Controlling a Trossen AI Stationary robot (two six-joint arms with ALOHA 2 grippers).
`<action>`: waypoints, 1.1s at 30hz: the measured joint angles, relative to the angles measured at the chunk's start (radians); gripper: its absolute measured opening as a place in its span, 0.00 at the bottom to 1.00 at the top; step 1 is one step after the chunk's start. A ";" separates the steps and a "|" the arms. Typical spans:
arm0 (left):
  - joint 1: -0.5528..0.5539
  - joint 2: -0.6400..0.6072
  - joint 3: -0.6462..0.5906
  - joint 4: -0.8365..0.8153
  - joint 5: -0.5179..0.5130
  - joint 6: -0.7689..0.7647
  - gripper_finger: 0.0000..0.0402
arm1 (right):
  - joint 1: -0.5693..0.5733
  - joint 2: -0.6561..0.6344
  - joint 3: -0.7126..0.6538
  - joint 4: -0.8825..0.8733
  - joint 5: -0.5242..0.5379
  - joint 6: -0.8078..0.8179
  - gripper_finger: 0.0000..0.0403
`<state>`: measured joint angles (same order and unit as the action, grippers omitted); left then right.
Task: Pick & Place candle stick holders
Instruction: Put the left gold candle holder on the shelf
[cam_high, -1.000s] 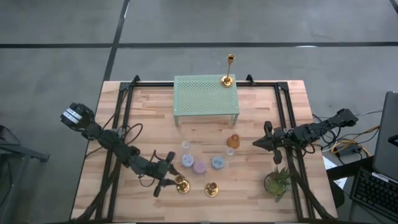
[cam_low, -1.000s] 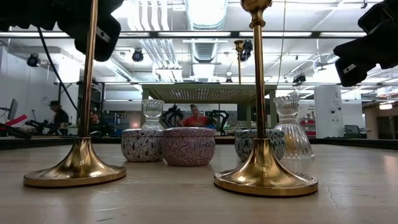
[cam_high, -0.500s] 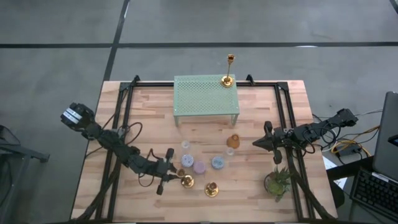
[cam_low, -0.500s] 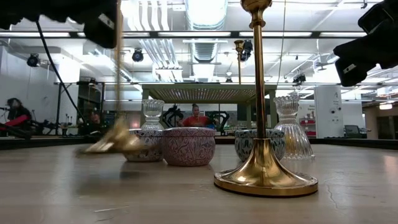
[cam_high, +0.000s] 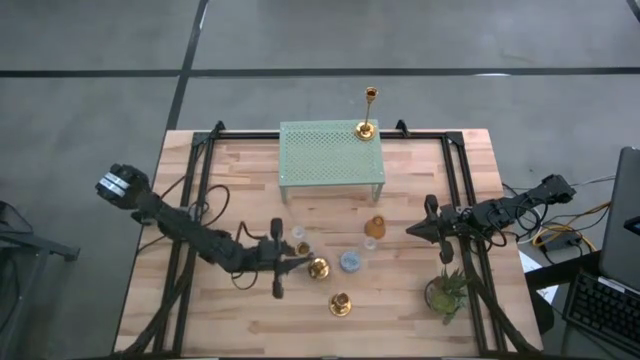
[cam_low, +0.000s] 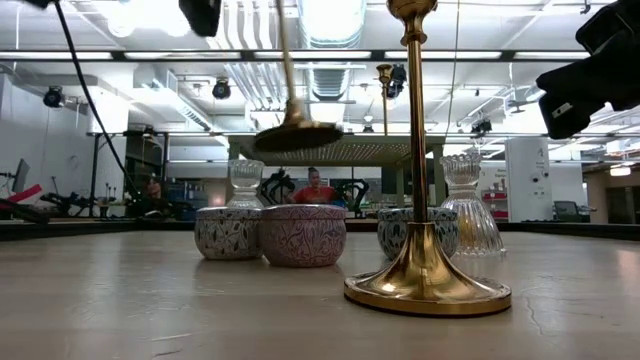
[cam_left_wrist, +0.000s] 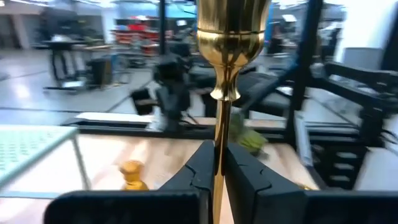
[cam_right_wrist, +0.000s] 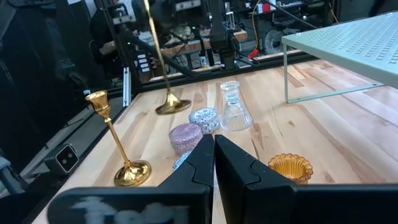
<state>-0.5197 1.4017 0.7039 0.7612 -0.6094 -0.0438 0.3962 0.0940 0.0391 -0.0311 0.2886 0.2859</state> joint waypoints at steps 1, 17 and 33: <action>0.008 -0.001 0.026 -0.036 -0.030 -0.011 0.06 | 0.000 0.000 0.000 0.000 0.000 0.000 0.02; 0.222 -0.056 0.430 -0.580 -0.074 -0.038 0.07 | 0.000 0.000 0.000 0.022 0.000 0.048 0.02; 0.698 -0.163 0.455 -0.685 -0.029 -0.085 0.07 | 0.000 0.000 0.000 0.023 0.001 0.055 0.02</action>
<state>0.1786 1.2386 1.1587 0.0766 -0.6380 -0.1291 0.3963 0.0937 0.0389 -0.0082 0.2893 0.3408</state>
